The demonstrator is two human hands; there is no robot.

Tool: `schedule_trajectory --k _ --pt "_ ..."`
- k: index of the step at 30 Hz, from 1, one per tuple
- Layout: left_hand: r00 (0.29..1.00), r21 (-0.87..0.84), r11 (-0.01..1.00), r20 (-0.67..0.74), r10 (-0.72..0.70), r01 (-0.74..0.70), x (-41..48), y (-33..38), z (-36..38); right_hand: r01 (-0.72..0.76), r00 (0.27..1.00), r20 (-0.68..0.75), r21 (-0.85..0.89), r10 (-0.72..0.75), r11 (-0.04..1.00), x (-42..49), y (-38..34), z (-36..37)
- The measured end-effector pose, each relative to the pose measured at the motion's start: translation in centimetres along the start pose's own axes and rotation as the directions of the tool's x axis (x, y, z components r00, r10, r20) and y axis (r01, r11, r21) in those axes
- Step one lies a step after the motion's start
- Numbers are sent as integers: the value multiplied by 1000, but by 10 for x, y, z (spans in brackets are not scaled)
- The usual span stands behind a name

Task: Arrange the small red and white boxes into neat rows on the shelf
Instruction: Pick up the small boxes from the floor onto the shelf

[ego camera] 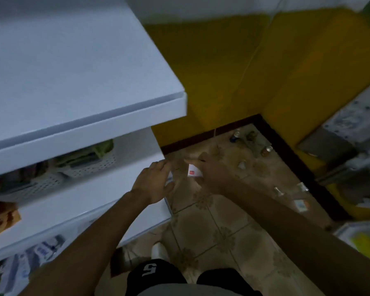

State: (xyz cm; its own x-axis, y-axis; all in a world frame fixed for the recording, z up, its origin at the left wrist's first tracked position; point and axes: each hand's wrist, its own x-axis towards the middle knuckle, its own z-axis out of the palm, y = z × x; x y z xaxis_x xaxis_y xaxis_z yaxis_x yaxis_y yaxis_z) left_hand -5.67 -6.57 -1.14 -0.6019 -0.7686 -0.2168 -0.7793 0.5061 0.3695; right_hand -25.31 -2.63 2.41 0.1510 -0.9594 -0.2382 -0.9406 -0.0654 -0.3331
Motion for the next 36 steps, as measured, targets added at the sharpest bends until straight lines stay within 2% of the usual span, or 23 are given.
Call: schedule_trajectory --k 3,8,10,13,17,23,28,32,36 --pt "987 54 986 35 157 -159 29 43 4 -160 987 -29 -81 159 984 -51 45 -16" --pt "904 149 892 109 414 -427 59 155 26 -388 907 -128 118 402 914 -174 117 -10" --pt "855 126 848 143 498 -515 60 209 39 -441 860 -195 183 472 879 -226 140 -10" --pt "773 107 767 139 619 -633 53 290 60 -508 800 -218 249 559 824 -299 166 -9" --pt "630 71 626 113 768 -777 37 396 84 -585 728 -290 210 621 784 -387 201 -15" --pt "416 40 414 63 907 -909 12 537 97 -688 512 -471 275 718 671 -508 238 -53" --pt "215 68 217 -34 976 -974 3 651 75 -758 262 -654 316 710 571 -596 253 -110" --pt "66 66 71 -79 995 -995 -2 729 66 -796 169 -720 304 674 524 -657 274 -147" --pt "-44 56 -38 -119 992 -998 -1 804 67 -846 73 -769 289 635 447 -714 298 -171"
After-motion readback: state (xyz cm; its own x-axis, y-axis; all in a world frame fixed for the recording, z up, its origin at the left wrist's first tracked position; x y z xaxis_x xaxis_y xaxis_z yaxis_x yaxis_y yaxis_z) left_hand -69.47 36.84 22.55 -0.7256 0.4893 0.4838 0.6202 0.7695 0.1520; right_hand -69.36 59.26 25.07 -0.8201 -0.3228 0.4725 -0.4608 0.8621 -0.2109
